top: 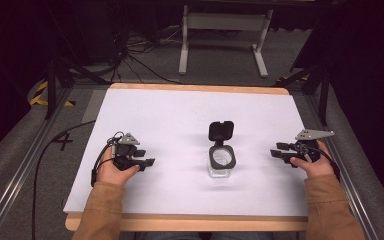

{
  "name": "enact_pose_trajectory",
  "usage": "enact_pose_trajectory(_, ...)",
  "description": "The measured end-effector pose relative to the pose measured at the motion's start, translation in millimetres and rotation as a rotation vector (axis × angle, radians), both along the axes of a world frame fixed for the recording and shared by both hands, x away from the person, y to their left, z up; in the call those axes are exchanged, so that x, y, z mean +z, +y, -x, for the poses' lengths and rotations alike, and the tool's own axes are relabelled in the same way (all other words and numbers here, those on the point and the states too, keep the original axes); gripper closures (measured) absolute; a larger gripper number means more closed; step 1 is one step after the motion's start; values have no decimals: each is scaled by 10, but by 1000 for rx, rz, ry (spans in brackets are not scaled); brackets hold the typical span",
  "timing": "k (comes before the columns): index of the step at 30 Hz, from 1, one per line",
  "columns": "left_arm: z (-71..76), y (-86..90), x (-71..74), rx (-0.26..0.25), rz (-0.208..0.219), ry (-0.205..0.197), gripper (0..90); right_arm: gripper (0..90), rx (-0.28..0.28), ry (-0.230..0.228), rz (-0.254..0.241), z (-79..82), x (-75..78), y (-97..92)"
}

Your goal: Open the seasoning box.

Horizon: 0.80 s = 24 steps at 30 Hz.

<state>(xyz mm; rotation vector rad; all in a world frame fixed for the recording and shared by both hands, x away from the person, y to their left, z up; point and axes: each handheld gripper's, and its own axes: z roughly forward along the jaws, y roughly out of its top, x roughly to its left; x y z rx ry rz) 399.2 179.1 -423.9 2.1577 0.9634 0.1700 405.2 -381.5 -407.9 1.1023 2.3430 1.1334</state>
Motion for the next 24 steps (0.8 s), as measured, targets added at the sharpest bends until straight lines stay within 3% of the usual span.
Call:
enact_pose_trajectory(10,-33,42,-157,44,26,0,425,534,-14,11,31,-44,-149,1)
enact_pose_trajectory(12,-33,42,-185,55,11,3,412,534,-16,10,30,-46,-162,13)
enact_pose_trajectory(14,-40,44,-207,65,-17,-19,388,530,-14,8,39,-55,-184,33)
enact_pose_trajectory(16,-37,37,-204,78,-46,-6,360,527,-16,10,40,-59,-199,47)
enact_pose_trajectory(19,-38,25,-206,75,-29,-3,346,521,-27,15,39,-65,-210,51)
enact_pose_trajectory(24,-31,20,-196,93,-37,-1,306,513,-41,15,36,-74,-212,56)
